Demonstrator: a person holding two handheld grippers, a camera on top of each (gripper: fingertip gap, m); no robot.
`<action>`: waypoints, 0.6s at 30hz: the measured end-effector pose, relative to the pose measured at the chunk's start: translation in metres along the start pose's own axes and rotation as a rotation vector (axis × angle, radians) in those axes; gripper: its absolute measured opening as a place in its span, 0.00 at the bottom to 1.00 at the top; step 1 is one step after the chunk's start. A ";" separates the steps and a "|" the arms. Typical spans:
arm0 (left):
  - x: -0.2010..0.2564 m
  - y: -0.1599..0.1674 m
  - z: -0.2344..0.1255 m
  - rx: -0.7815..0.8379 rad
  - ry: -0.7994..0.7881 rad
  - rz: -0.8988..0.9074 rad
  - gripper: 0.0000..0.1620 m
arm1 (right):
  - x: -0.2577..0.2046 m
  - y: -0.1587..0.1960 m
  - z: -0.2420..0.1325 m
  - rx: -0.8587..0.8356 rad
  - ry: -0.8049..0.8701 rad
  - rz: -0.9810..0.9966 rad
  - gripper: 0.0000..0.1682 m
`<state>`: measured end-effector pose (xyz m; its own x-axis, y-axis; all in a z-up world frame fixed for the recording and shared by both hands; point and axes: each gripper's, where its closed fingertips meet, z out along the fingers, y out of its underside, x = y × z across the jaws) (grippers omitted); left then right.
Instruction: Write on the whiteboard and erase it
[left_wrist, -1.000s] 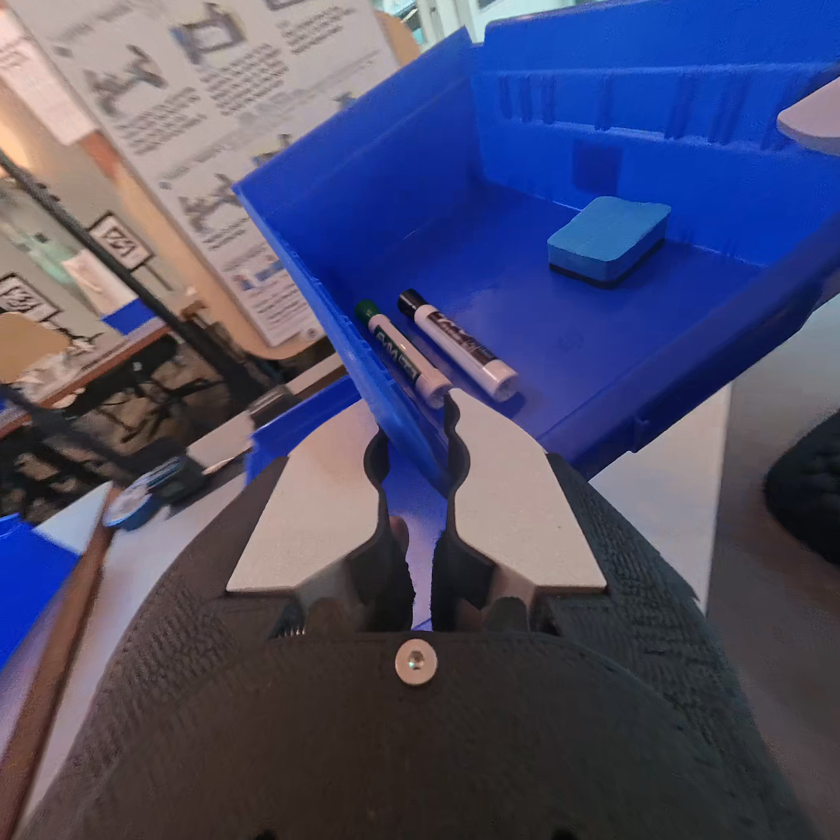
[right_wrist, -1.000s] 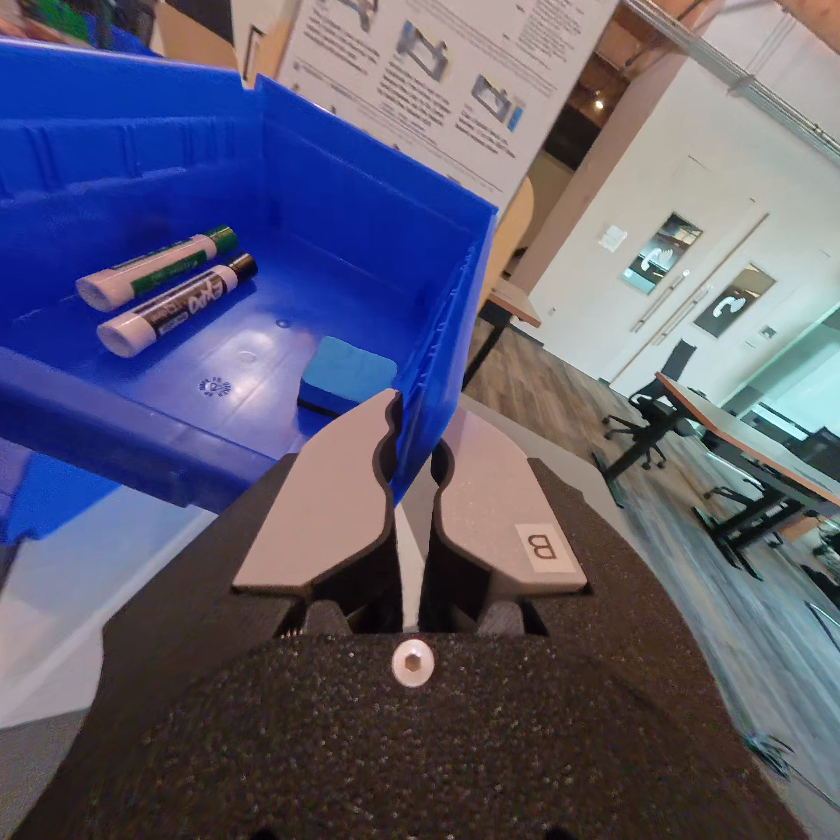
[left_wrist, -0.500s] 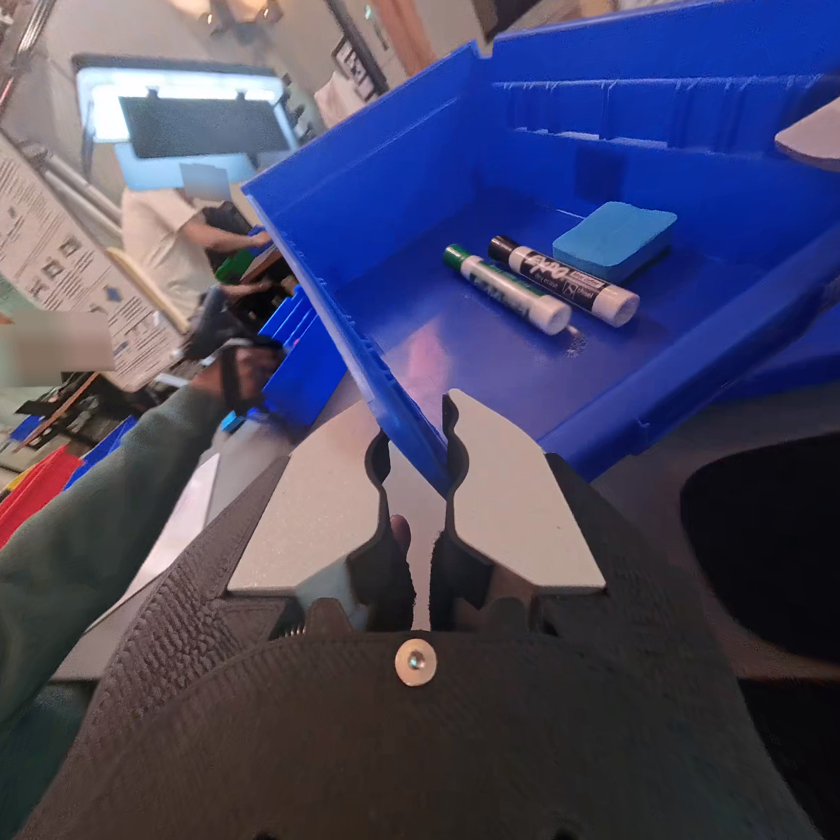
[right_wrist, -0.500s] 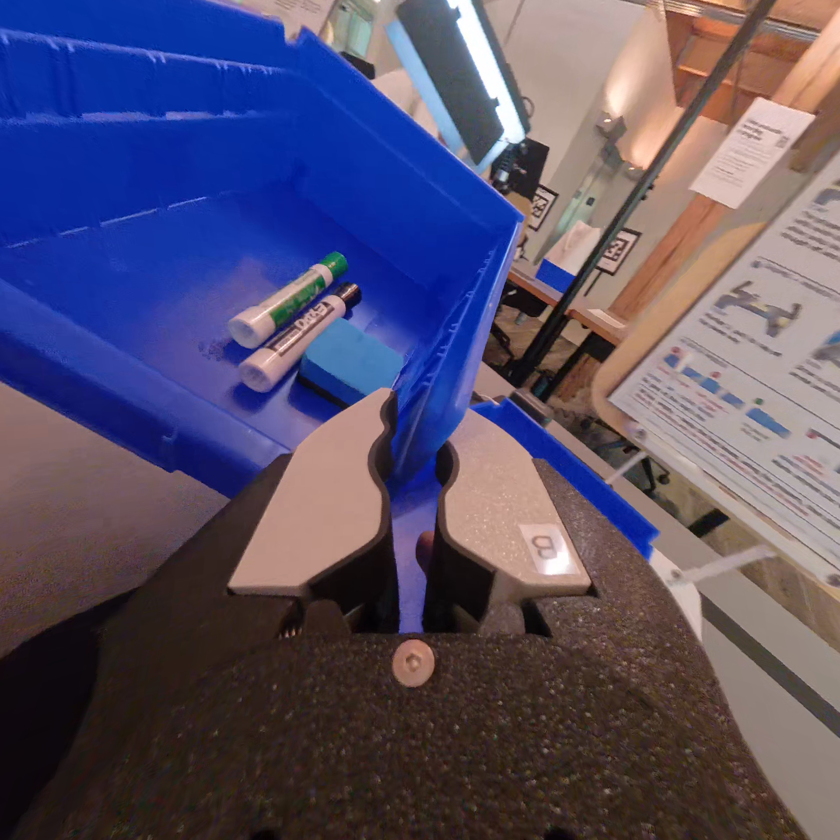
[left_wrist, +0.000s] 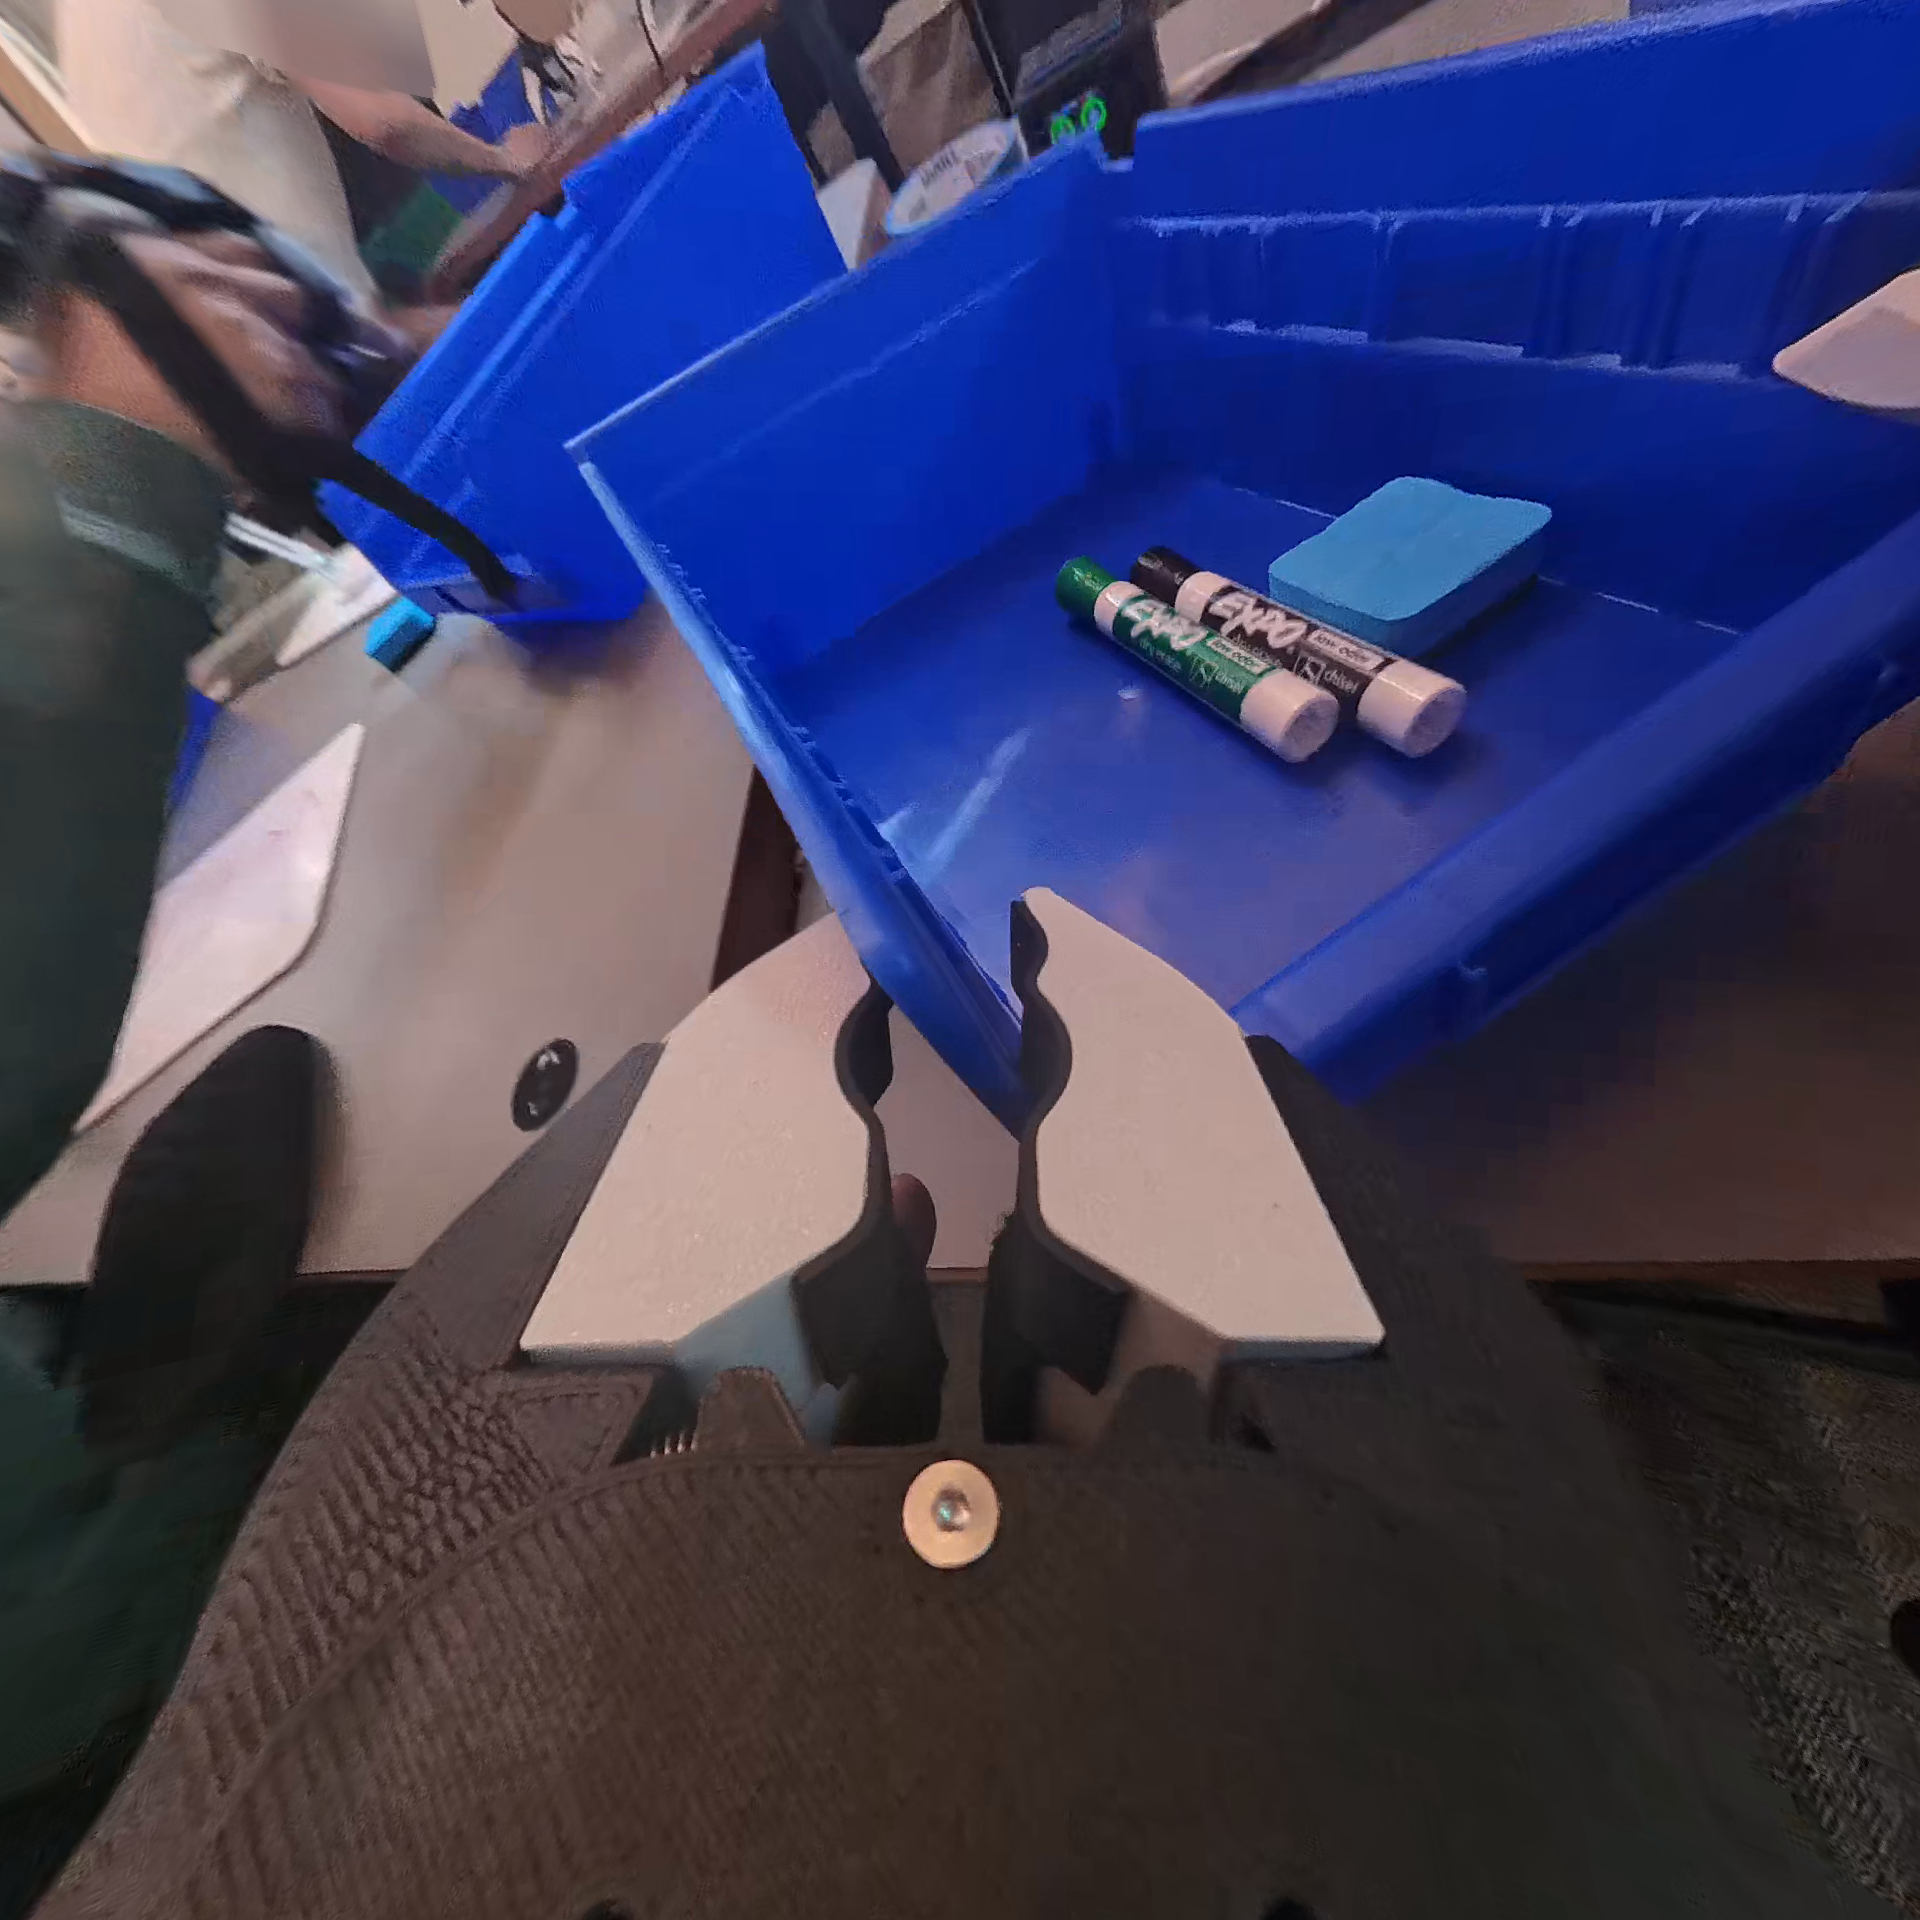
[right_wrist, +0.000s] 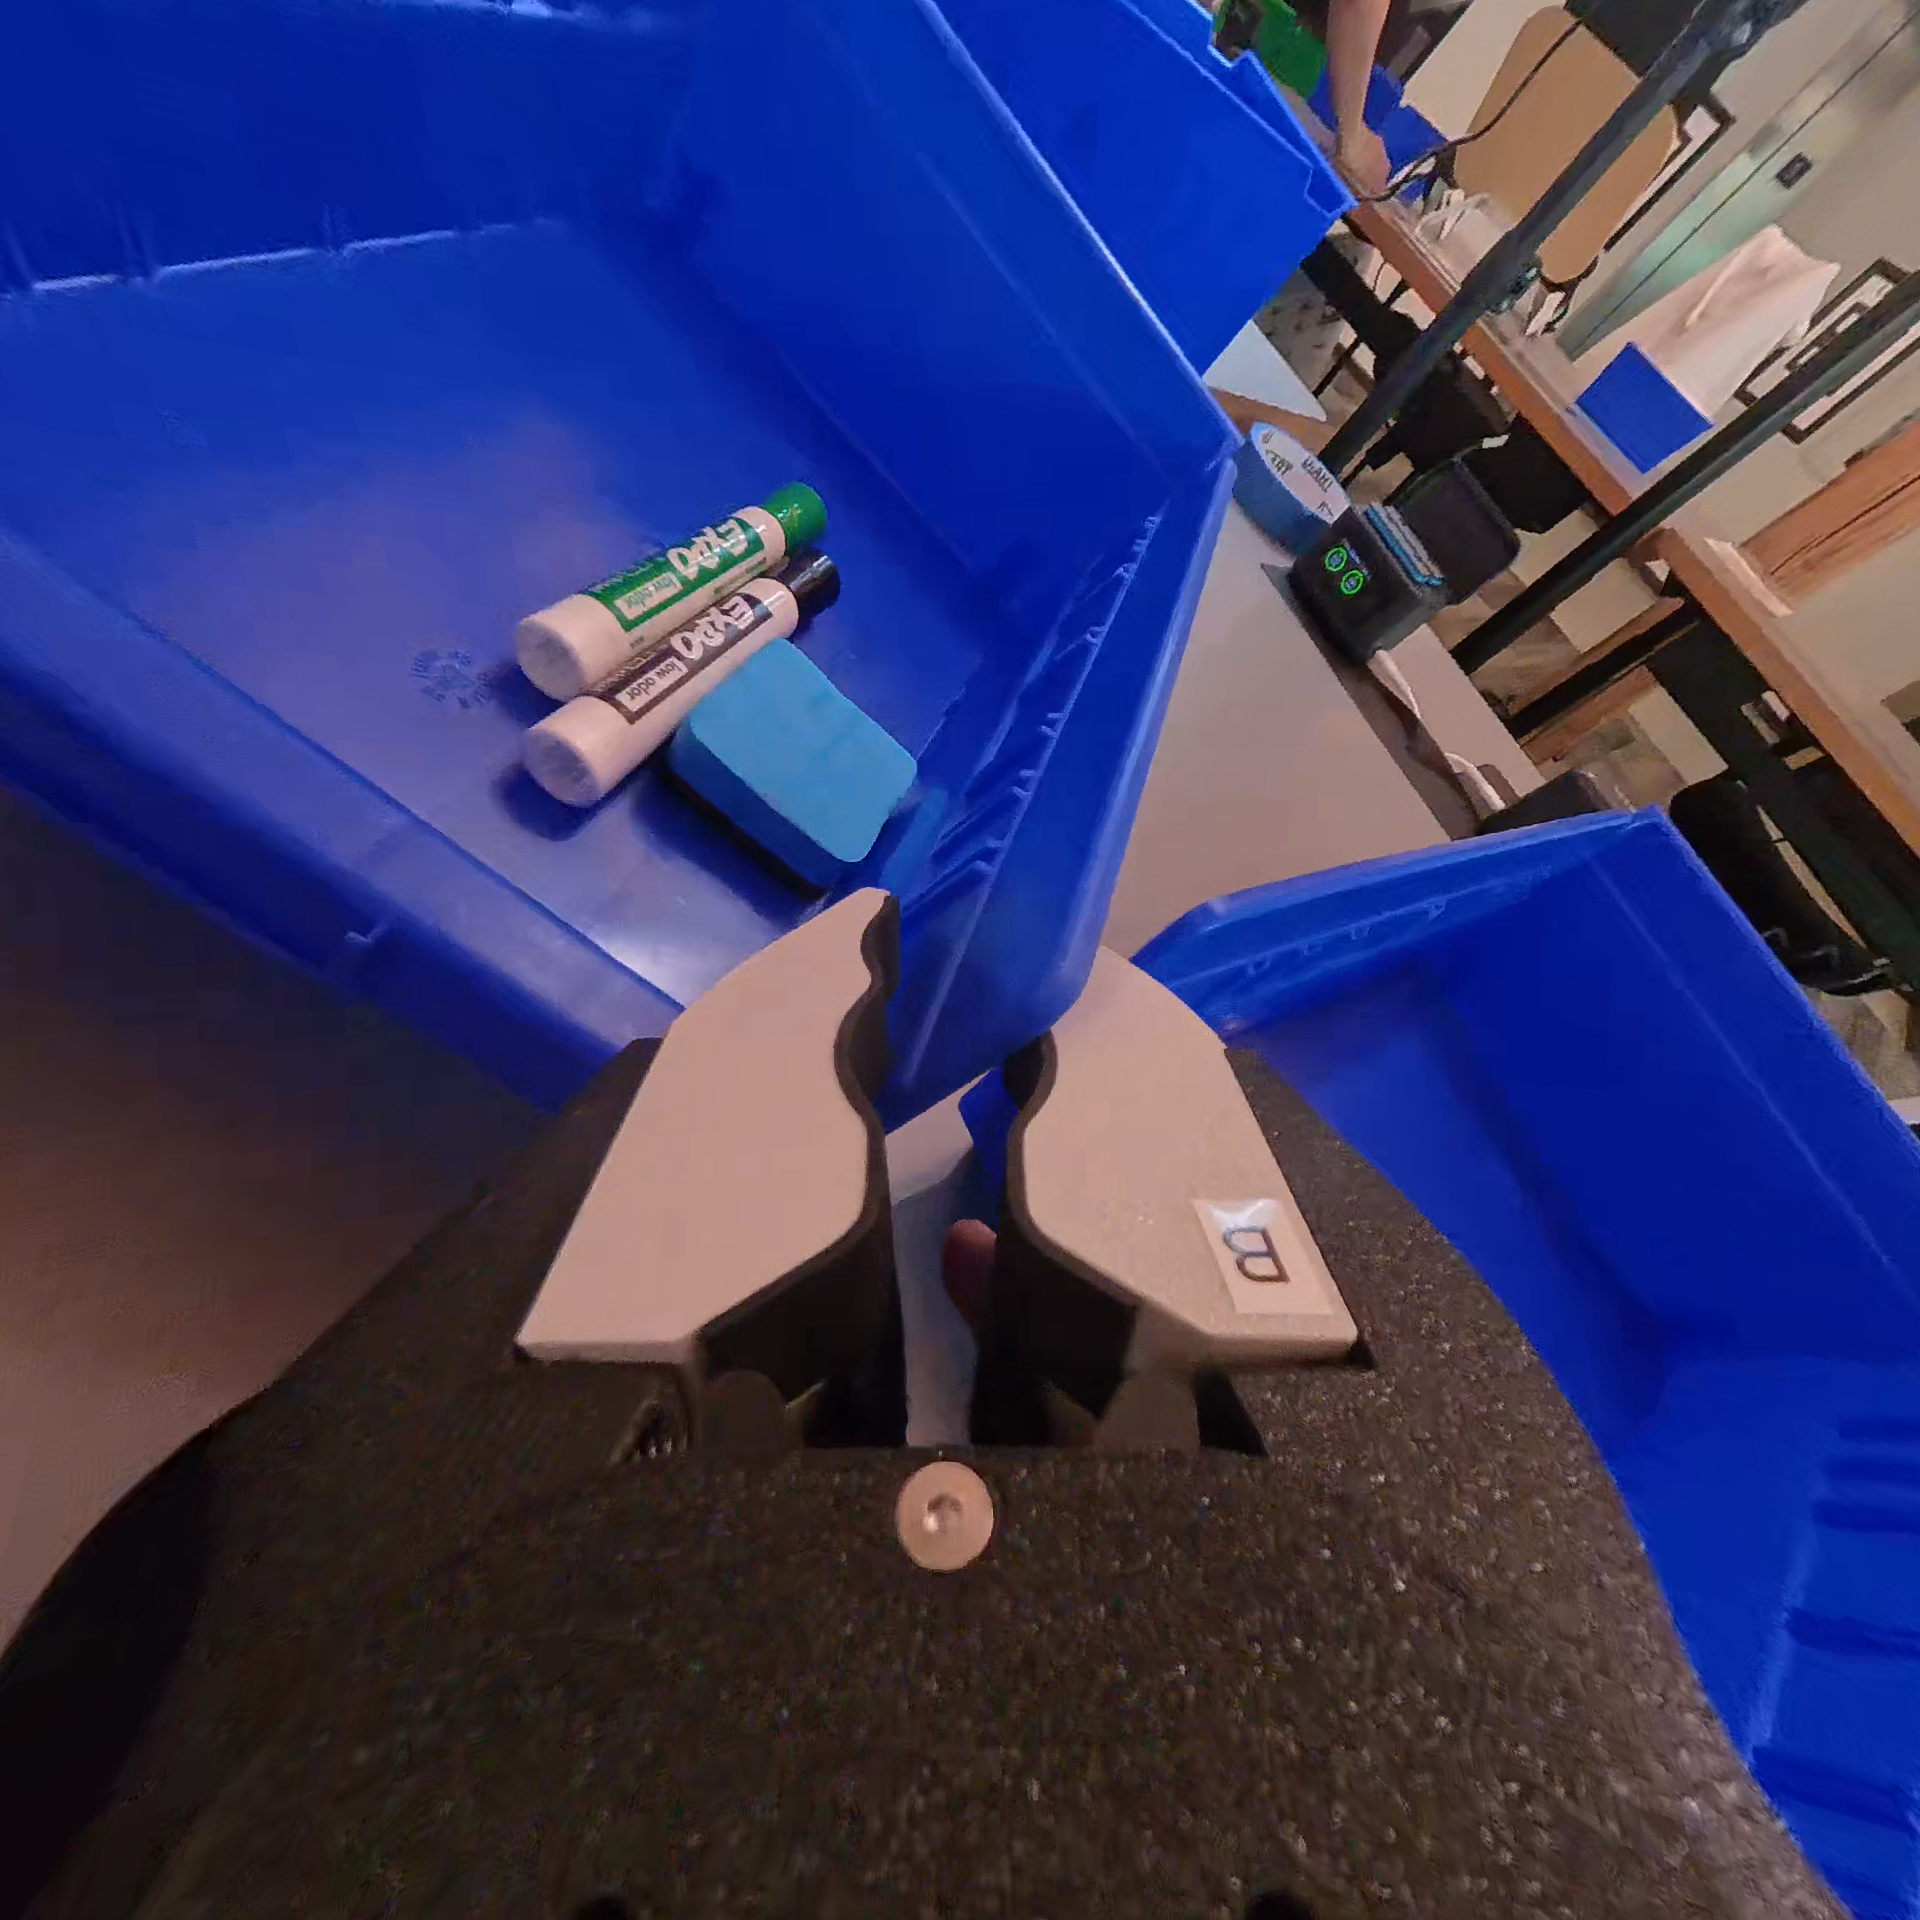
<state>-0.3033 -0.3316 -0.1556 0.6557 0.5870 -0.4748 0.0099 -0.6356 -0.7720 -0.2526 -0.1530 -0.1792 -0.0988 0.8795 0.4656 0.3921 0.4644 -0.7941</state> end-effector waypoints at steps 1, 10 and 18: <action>0.002 0.004 0.004 0.001 -0.002 -0.009 0.13 | 0.000 0.002 0.001 -0.003 -0.001 -0.005 0.11; 0.017 0.016 0.013 0.030 0.022 -0.040 0.13 | -0.008 0.019 -0.005 -0.049 -0.084 0.020 0.14; -0.002 -0.009 -0.014 0.232 0.012 -0.210 0.43 | 0.011 -0.017 -0.054 0.242 -0.165 0.168 0.43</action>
<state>-0.2937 -0.3342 -0.1417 0.6666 0.6863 -0.2909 -0.0258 -0.3688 -0.9291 -0.2109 -0.1572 -0.1391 -0.2057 0.9418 0.2660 0.1890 0.3049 -0.9334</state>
